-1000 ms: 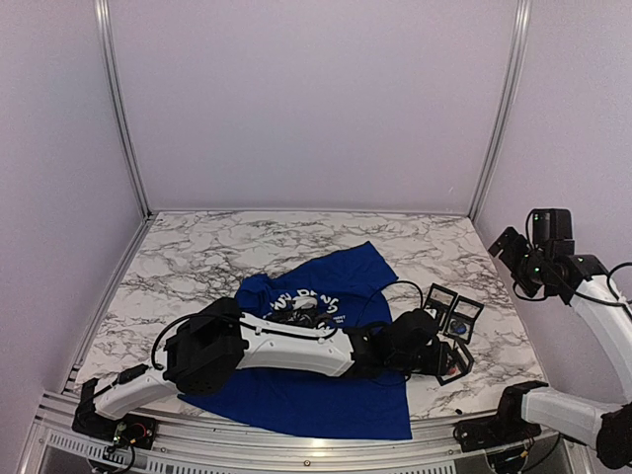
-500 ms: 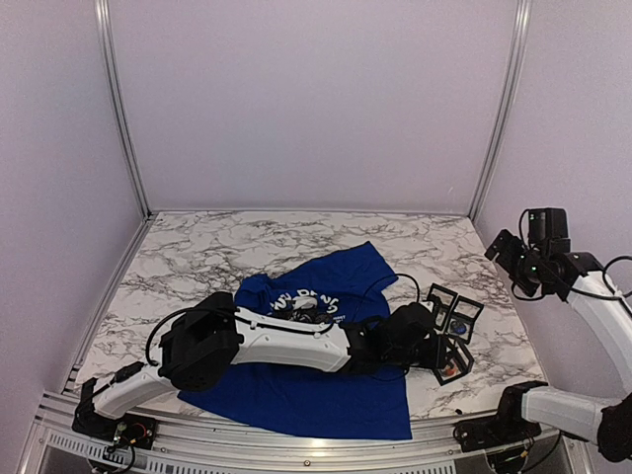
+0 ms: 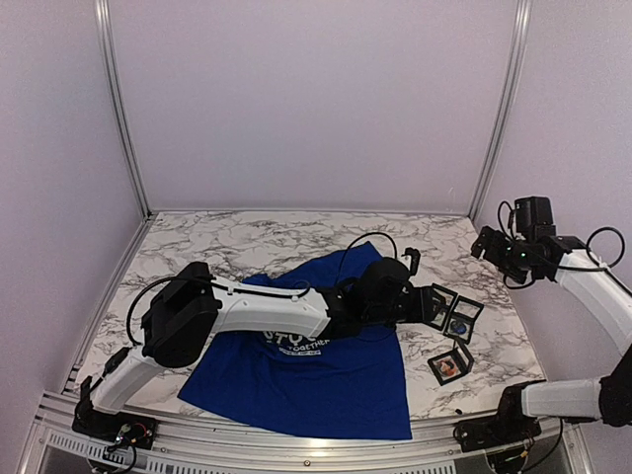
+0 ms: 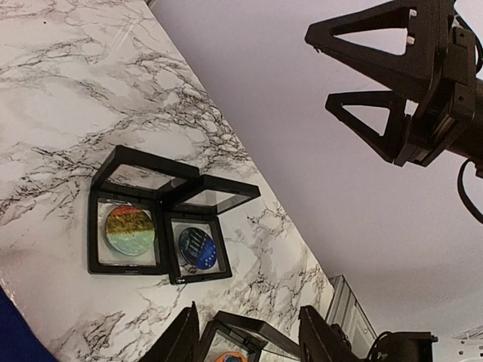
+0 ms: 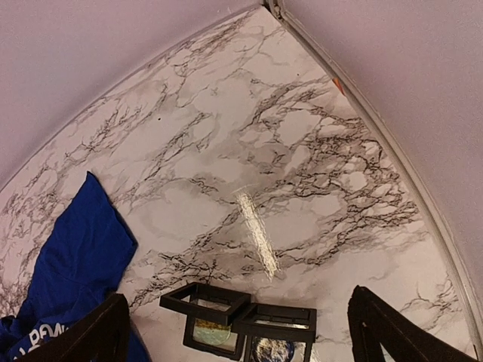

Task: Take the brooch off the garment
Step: Flatten out the crumpled clothing at the center of the board.

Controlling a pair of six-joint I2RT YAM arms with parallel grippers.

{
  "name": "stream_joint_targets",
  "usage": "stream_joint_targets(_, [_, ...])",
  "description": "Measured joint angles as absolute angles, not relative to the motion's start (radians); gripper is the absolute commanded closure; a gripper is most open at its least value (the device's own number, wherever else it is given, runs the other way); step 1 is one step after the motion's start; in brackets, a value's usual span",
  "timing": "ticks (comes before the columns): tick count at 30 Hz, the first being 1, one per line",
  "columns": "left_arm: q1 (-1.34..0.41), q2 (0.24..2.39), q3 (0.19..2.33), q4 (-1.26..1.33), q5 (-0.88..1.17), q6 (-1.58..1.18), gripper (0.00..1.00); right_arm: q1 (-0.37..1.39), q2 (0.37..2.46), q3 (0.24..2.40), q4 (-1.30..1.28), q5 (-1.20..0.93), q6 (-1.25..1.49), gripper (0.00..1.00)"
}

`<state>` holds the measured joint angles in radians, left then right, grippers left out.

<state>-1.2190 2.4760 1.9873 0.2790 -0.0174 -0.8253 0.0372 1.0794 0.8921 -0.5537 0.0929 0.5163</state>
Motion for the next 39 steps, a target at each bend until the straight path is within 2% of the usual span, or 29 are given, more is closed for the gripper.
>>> stream_joint_targets(7, [-1.148,2.364,1.877,0.288,-0.031,-0.791,0.53,0.132,1.156,0.968,-0.524,0.098,0.463,0.02])
stream_joint_targets(24, [-0.888,1.757,1.241,0.305,-0.136,-0.702,0.49,0.543,1.535,1.262,-0.429,0.229,0.346,0.04])
stream_joint_targets(27, [-0.843,1.672,1.122,0.295,-0.147,-0.701,0.48,0.607,1.615,1.324,-0.409,0.237,0.31,0.07])
stream_joint_targets(39, [-0.706,1.464,0.916,0.209,-0.144,-0.686,0.47,0.692,1.885,1.428,-0.351,0.211,0.204,0.1])
